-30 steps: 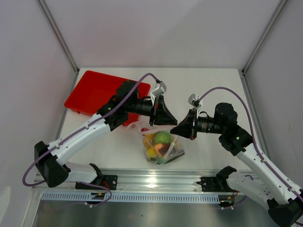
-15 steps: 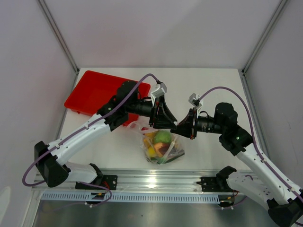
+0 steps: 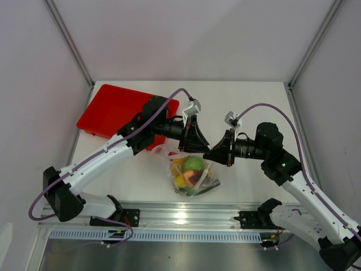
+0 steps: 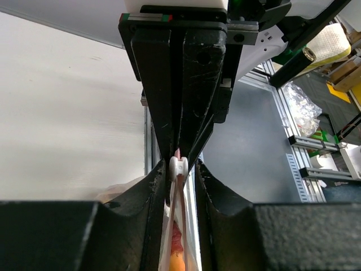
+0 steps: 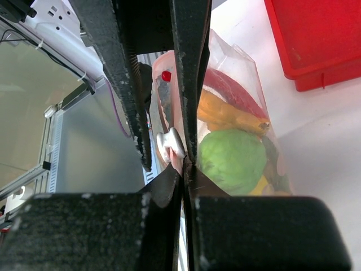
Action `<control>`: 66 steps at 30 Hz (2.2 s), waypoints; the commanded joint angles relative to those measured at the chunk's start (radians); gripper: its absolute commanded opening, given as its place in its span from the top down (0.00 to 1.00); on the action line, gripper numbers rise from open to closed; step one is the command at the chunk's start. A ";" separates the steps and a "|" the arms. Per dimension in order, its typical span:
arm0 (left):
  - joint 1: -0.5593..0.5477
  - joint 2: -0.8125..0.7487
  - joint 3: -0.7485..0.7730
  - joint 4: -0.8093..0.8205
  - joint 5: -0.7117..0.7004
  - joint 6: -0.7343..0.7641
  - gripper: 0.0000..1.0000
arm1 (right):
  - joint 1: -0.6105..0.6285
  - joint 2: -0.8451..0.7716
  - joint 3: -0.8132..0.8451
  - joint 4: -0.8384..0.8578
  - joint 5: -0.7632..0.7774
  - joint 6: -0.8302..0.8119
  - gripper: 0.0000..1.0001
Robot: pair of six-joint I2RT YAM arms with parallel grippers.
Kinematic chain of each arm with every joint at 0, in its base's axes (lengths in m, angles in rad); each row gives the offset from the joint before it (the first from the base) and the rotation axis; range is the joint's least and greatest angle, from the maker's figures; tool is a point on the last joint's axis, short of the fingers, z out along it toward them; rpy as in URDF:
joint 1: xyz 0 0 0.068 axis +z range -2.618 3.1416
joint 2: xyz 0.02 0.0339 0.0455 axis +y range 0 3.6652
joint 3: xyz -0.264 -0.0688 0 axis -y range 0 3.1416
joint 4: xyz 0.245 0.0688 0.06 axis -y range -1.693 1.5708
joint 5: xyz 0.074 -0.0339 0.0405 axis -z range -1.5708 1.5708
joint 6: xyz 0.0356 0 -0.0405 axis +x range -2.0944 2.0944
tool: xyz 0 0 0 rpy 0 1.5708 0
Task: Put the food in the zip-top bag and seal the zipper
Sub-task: Zip the zipper food storage bag at the center of the board.
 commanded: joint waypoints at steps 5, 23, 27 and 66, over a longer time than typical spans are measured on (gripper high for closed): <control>0.002 0.001 0.047 -0.022 -0.004 0.021 0.96 | -0.002 -0.013 0.054 0.018 0.017 0.004 1.00; 0.031 -0.069 -0.048 -0.124 -0.007 0.047 0.99 | -0.022 -0.088 0.000 0.097 0.191 0.101 1.00; 0.039 -0.080 -0.044 -0.110 0.010 0.032 0.99 | -0.028 -0.036 0.015 0.085 0.094 0.071 1.00; 0.040 -0.046 0.038 -0.317 -0.226 0.101 1.00 | 0.054 0.020 -0.032 0.200 0.313 0.118 1.00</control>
